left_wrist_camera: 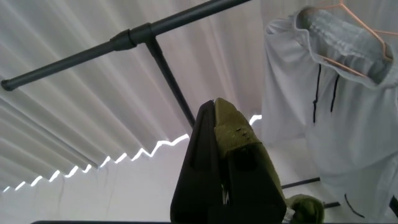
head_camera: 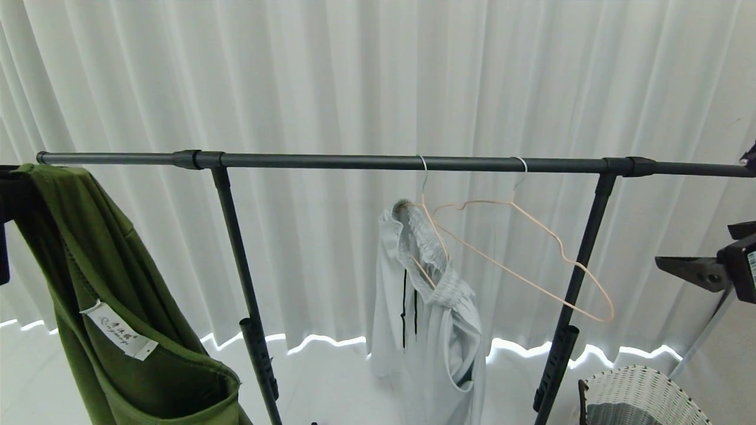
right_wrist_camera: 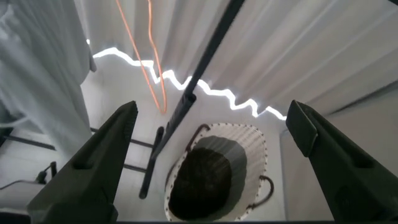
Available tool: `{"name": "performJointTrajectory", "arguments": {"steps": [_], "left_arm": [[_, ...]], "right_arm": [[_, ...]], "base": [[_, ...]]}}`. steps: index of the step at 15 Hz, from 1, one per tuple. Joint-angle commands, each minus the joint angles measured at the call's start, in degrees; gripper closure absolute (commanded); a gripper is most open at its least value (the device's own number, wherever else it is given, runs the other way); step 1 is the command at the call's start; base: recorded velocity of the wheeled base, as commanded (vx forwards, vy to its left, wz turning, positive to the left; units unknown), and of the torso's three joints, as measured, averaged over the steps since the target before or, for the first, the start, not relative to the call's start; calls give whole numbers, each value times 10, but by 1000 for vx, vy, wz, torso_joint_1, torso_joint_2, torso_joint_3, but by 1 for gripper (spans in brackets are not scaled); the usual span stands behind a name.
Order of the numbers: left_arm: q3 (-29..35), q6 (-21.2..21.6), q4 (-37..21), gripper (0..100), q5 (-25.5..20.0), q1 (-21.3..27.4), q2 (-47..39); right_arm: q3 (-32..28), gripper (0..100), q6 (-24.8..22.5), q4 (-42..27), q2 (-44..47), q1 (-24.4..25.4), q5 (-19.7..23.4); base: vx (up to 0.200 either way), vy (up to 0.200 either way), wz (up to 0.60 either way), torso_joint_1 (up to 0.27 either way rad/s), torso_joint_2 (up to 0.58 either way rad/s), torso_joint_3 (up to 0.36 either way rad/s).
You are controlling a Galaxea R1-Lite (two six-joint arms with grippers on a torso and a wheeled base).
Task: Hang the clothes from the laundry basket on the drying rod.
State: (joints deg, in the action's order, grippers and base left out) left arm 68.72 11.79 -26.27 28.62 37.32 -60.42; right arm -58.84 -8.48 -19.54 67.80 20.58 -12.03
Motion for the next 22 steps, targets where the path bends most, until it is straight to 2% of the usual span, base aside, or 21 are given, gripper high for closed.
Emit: {"name": "performJointTrajectory", "arguments": {"steps": [1,4,6,8,10,12,14,16,22], "left_arm": [[-2,0,0,100,0,-1,-4],[-15,-1,11,100,0,0,-4],[-36,1,53,100,0,0,-5],[-49,17,77,100,0,-1,-3],[-48,45,85,100,-1,0,1],[-51,46,97,100,-1,0,0],[-57,46,105,100,-16,0,1],[-60,46,108,100,-35,0,4],[-60,57,108,100,-38,13,14]], "right_arm": [[2,0,3,-1,19,2,12],[5,0,9,-1,36,-1,61],[2,0,8,2,65,-18,124],[2,0,7,48,107,-26,177],[-3,0,1,126,174,-31,184],[-10,0,1,170,228,-34,195],[-19,0,1,176,261,-34,224],[-29,0,2,176,285,-36,227],[-66,0,1,148,325,-54,242]], "base": [[0,0,0,0,0,0],[0,0,0,0,0,0],[0,0,0,0,0,0],[0,0,0,0,0,0],[0,0,0,0,0,0],[0,0,0,0,0,0],[0,0,0,0,0,0],[0,0,0,0,0,0],[0,0,0,0,0,0]]}}
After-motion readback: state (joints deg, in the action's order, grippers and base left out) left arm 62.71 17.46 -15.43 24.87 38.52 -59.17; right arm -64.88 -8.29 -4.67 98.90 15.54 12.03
